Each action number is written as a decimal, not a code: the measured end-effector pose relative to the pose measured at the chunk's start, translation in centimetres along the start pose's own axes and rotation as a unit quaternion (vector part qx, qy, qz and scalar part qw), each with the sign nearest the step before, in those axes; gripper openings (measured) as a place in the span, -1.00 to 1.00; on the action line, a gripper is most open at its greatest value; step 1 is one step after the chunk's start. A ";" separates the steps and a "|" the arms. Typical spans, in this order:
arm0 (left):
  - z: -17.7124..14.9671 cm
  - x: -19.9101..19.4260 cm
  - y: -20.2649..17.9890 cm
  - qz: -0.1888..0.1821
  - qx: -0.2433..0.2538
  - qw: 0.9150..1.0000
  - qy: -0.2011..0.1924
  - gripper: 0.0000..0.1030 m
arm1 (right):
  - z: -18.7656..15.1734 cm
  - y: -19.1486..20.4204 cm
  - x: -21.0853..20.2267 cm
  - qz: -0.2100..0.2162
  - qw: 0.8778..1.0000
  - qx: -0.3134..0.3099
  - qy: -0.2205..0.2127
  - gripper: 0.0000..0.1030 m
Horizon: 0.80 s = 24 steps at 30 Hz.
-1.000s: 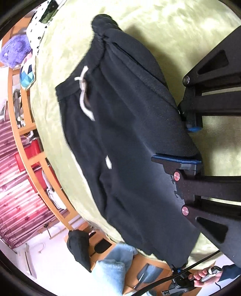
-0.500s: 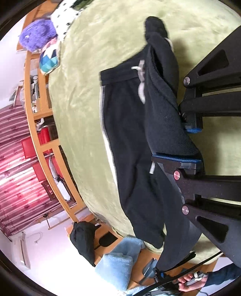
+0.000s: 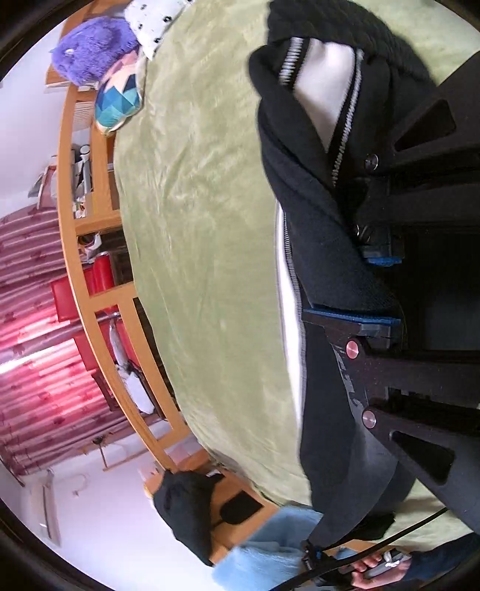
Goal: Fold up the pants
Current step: 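Lift the grasped leg with both grippers and lay it over the other leg, then open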
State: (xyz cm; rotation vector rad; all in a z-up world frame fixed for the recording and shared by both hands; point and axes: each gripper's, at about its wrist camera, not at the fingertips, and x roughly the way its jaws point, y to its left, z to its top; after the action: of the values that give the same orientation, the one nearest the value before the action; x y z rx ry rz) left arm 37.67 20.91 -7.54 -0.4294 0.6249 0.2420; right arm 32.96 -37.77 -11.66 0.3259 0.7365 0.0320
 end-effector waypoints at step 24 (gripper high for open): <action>-1.6 2.1 -3.9 0.012 0.095 0.995 0.039 0.20 | -0.8 2.5 1.0 -0.024 0.996 -0.085 0.009 0.41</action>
State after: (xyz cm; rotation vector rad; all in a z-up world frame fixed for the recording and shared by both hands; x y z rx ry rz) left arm 39.84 16.96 -8.77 -0.2498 0.7233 0.1870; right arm 33.37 -35.06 -12.07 0.1467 0.7547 0.0527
